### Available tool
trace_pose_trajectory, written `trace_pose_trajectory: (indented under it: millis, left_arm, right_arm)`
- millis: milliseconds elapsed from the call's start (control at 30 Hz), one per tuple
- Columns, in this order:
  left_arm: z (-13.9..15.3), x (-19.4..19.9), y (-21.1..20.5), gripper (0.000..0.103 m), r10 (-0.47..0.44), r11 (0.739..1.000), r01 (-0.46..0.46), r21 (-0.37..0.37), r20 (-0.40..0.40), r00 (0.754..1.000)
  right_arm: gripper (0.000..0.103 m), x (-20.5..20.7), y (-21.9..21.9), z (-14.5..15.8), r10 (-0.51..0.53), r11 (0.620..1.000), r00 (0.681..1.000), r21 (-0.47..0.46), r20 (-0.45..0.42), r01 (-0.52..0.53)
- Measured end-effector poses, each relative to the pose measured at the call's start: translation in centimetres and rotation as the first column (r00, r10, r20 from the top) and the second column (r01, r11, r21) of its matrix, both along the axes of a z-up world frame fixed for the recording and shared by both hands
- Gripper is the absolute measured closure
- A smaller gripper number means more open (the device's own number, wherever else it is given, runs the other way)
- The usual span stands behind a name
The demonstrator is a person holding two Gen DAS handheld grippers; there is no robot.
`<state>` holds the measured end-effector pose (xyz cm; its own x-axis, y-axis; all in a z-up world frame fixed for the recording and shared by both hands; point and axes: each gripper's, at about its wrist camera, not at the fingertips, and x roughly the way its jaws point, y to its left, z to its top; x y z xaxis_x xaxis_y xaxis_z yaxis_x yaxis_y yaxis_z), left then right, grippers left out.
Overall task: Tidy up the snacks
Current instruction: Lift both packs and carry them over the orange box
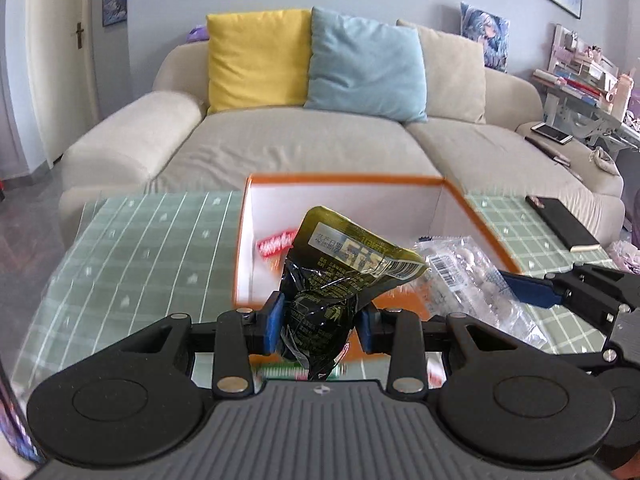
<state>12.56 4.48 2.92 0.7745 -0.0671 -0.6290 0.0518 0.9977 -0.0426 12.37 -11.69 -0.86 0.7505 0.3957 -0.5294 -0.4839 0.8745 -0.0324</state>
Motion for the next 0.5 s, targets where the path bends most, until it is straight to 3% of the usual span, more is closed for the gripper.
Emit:
trace_pose_trajectory:
  millis: [167,333,500]
  left_arm:
    - [1.3,3.0,-0.2,0.062,-0.011,1.0,0.011,-0.017,-0.001,1.0]
    - [1.6,5.8,-0.6,0.062,-0.017,1.0,0.017,0.006,-0.014,1.0]
    - [-0.2,9.2,-0.5,0.062,-0.042,0.999,0.04,-0.018,-0.117,0.992]
  right_arm:
    - [0.047,3.0,-0.2,2.1,0.007,0.999,0.999,-0.041,0.044,-0.005]
    - [0.047,6.7,0.0,2.1,0.005,0.994,1.0,-0.113,0.026,-0.002]
    - [0.047,10.0,0.1,1.2,0.004,0.99,0.999,-0.14,-0.042,-0.01]
